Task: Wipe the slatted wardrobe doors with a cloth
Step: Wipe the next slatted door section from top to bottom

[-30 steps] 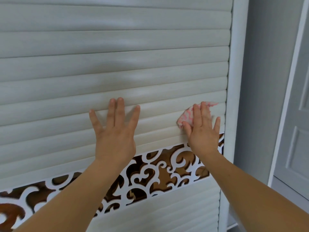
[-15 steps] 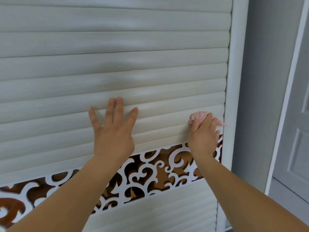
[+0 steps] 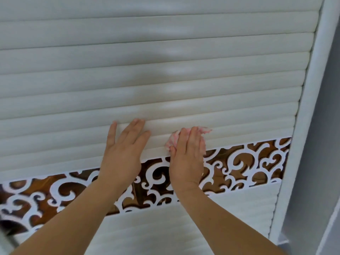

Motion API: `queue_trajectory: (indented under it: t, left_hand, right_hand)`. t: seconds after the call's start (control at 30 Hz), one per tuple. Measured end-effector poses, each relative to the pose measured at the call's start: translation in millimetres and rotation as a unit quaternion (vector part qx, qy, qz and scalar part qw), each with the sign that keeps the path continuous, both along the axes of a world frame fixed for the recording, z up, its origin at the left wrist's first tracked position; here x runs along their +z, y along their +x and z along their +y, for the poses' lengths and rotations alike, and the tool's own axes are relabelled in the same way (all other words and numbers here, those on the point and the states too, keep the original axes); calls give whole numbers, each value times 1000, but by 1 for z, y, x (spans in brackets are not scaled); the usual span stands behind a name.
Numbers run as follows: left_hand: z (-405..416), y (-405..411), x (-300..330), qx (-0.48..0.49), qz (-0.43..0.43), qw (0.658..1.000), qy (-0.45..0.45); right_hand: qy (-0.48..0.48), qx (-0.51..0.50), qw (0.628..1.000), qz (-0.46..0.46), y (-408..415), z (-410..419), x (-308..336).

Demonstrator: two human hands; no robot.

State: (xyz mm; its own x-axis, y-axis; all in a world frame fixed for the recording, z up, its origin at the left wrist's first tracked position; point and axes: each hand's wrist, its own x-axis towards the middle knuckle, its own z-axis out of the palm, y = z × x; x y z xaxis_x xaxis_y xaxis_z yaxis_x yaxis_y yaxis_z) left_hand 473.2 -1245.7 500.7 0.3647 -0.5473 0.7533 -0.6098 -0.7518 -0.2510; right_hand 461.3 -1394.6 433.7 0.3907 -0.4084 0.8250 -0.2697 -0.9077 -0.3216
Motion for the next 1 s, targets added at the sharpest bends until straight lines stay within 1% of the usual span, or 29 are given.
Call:
queue_trajectory:
  t: [0.13,0.27,0.37,0.43,0.47,0.5,0.57,0.63,0.67,0.73,0.8,0.87,0.93,1.0]
  left_hand:
    - [46,9,-9,12,8,1000,-7]
    - [80,13,-16,8,29,999,-25]
    - [105,17,-23,12,32,999,-24]
    - [118,20,-28,19,39,999,-18]
    - [122,22,-31,19,43,999,-16]
    - [127,24,-34,18,47,999,-16]
    - [138,27,-40,20,52,998,-18]
    - [146,30,-46,21,53,998,-19]
    - [148,30,-49,24,55,998,-18]
    - [156,31,-54,31,67,997,-15]
    - [161,32,-56,38,85,995,-18]
    - [169,31,-59,54,102,993,-31]
    - [175,28,-62,54,117,990,-58]
    - [181,24,-70,54,137,984,-99]
  right_hand:
    - [-84,46,995,17,13,66,-5]
    - [-174,94,980,34,20,115,-3]
    - [-216,107,968,62,22,121,-3]
    - [-248,109,959,86,17,108,-2]
    - [-251,97,958,96,12,98,-1]
    - [-231,80,965,96,7,89,1]
    - [-142,40,986,71,2,80,1]
    - [-71,6,997,37,4,82,0]
    - [-57,2,998,20,7,88,-1]
    - [-63,14,998,9,16,106,1]
    - [-98,39,994,16,23,125,5]
    - [-152,88,984,18,27,143,7]
    - [-225,172,958,30,31,159,2]
    - [-286,261,920,63,34,172,-6]
